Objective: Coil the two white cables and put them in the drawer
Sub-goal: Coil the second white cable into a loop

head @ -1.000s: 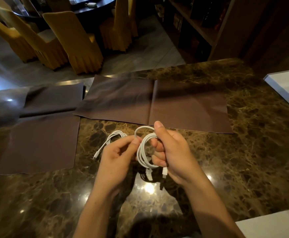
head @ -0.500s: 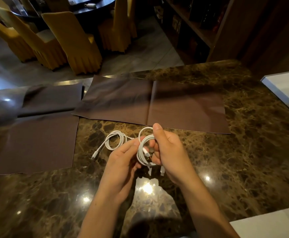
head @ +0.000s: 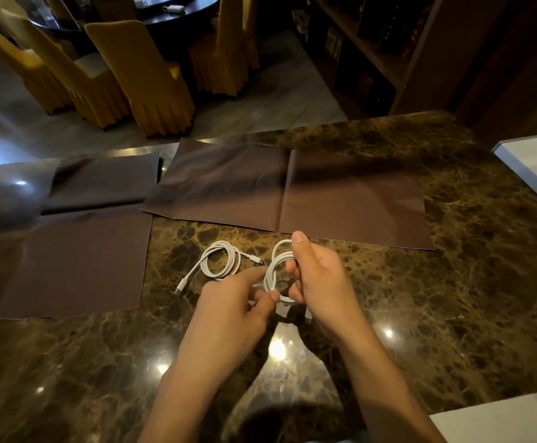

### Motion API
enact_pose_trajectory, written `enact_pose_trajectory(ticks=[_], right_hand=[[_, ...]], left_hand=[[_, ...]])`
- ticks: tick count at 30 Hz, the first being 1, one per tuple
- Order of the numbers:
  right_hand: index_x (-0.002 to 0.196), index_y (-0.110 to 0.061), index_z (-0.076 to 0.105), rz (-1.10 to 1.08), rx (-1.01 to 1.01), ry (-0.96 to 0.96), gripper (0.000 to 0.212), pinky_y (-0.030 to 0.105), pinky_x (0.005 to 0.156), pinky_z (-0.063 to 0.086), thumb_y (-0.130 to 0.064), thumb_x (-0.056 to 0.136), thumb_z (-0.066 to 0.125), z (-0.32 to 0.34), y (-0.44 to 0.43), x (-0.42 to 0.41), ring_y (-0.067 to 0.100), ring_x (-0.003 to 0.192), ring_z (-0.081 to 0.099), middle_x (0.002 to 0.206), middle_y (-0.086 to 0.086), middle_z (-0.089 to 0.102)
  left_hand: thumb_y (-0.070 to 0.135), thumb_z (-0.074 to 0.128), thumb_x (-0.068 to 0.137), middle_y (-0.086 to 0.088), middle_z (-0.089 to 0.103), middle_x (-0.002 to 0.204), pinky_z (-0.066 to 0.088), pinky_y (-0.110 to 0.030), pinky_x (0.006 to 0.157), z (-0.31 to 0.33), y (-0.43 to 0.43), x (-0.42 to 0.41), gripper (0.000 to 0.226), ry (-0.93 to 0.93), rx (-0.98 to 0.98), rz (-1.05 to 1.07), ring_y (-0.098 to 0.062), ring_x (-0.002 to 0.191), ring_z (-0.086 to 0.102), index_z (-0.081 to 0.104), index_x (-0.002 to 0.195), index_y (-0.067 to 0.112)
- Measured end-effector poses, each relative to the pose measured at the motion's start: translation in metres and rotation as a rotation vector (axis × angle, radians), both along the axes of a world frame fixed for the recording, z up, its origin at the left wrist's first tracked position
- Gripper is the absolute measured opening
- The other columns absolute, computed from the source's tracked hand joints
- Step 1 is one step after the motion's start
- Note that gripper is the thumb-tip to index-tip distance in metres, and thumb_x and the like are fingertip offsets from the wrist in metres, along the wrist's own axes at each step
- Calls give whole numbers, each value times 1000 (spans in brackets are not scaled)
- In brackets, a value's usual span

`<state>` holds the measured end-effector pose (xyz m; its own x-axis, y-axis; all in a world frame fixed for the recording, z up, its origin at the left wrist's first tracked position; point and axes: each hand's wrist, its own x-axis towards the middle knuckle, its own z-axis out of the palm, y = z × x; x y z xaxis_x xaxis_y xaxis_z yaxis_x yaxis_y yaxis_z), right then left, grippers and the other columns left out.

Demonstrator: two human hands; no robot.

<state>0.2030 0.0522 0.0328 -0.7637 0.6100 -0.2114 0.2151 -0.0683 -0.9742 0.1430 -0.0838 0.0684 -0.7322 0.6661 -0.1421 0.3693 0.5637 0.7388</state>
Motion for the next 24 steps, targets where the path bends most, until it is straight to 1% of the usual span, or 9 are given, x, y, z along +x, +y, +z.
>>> enact_pose_trajectory(ticks=[3,6,10,12,14,16,18,20,24], right_hand=[[69,-12,56,-54,-117,36,50,28,43,32,-45,104,47,3,5,2,13,43,40,56,1,47],[70,-10,52,-150,-271,101,43,23,40,26,-35,106,48,7,18,9,11,43,32,52,-4,46],[69,-13,50,-305,-249,127,44,22,38,26,-36,106,47,15,37,15,11,43,31,49,-7,45],[65,-17,50,-333,-154,111,47,24,38,27,-39,106,47,21,44,14,11,43,33,50,-7,44],[62,-19,52,-284,-66,87,50,25,40,30,-44,105,48,23,42,11,12,42,37,50,-5,45],[60,-19,55,-188,18,58,53,28,44,35,-47,104,47,21,31,7,13,42,43,50,-4,49],[59,-19,58,-96,54,44,55,30,48,40,-46,105,45,21,19,3,12,45,50,52,-3,54],[63,-14,58,-43,-9,62,54,28,48,43,-41,107,43,24,12,4,11,46,53,53,2,56],[76,10,58,45,-207,131,59,19,37,36,-36,109,40,29,11,12,13,37,49,58,21,57]], left_hand=[[31,66,96,9,72,67,59,-22,76,7,-8,-6,41,-49,-68,-115,-2,65,69,59,136,39],[23,69,94,1,77,73,64,-34,77,17,-31,-21,31,-286,-29,-100,-12,67,74,69,124,31],[29,63,97,17,76,75,62,-27,74,7,-57,-40,16,-18,-284,-52,5,70,70,74,106,37],[37,57,98,22,75,85,59,-22,78,8,-56,-40,21,20,-138,52,11,83,67,71,114,40],[51,52,93,24,73,99,55,-14,72,15,-41,-30,35,9,35,93,13,91,65,65,124,41],[56,52,89,23,70,103,56,-12,70,19,-20,-18,42,-69,147,45,12,93,65,56,129,44],[55,56,90,21,71,105,60,-18,80,18,1,-8,45,-122,200,-74,7,94,68,56,132,41],[42,56,98,17,75,102,59,-21,82,11,14,-3,31,-109,244,-163,2,94,70,65,126,34],[31,47,106,10,68,74,48,-18,62,-3,20,2,25,-101,317,-138,-2,66,63,68,94,29]])
